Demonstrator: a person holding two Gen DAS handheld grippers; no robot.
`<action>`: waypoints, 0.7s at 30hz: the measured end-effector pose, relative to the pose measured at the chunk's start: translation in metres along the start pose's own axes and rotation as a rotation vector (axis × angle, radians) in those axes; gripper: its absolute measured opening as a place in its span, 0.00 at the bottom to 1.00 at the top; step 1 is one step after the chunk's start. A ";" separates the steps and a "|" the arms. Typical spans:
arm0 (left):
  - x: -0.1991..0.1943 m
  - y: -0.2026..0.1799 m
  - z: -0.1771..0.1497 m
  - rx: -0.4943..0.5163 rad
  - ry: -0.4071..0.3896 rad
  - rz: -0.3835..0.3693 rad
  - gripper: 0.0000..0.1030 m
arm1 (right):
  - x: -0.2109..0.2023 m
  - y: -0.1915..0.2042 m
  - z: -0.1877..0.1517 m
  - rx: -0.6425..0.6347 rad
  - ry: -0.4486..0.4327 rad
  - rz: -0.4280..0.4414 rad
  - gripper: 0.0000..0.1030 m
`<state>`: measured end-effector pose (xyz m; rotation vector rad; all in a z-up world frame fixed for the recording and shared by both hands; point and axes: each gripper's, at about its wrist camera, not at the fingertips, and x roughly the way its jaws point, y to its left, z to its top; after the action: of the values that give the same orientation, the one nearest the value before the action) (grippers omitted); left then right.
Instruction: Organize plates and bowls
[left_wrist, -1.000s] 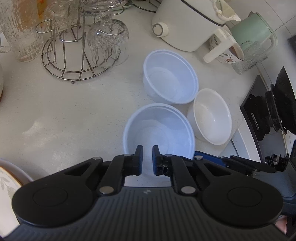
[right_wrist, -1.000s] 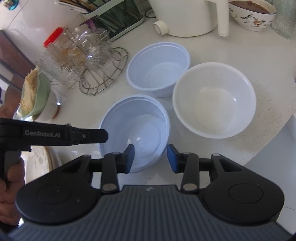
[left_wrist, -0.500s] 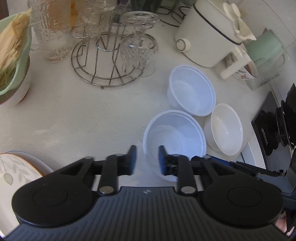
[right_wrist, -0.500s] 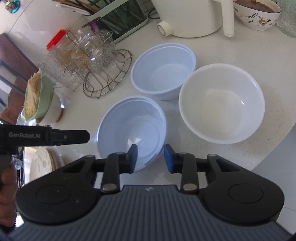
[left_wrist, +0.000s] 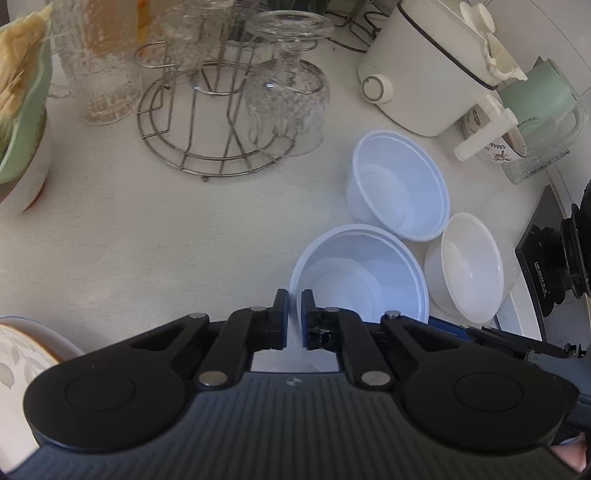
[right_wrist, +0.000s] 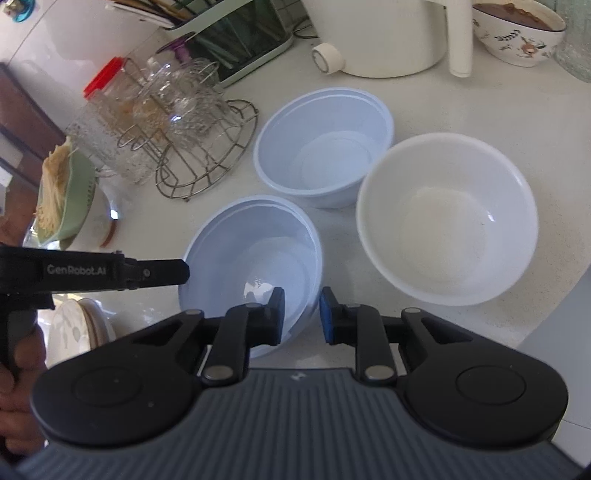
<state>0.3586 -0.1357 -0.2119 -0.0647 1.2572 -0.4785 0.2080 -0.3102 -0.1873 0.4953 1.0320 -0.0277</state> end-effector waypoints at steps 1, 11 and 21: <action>-0.002 0.004 -0.001 -0.010 0.000 -0.004 0.07 | 0.001 0.002 0.000 -0.003 0.004 0.005 0.23; -0.035 0.036 -0.014 -0.103 -0.033 -0.049 0.07 | 0.008 0.026 -0.001 -0.064 0.030 0.038 0.23; -0.046 0.062 -0.023 -0.138 -0.045 -0.061 0.08 | 0.018 0.050 -0.001 -0.103 0.055 0.051 0.24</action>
<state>0.3466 -0.0573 -0.1965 -0.2295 1.2455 -0.4400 0.2294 -0.2617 -0.1839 0.4308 1.0687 0.0849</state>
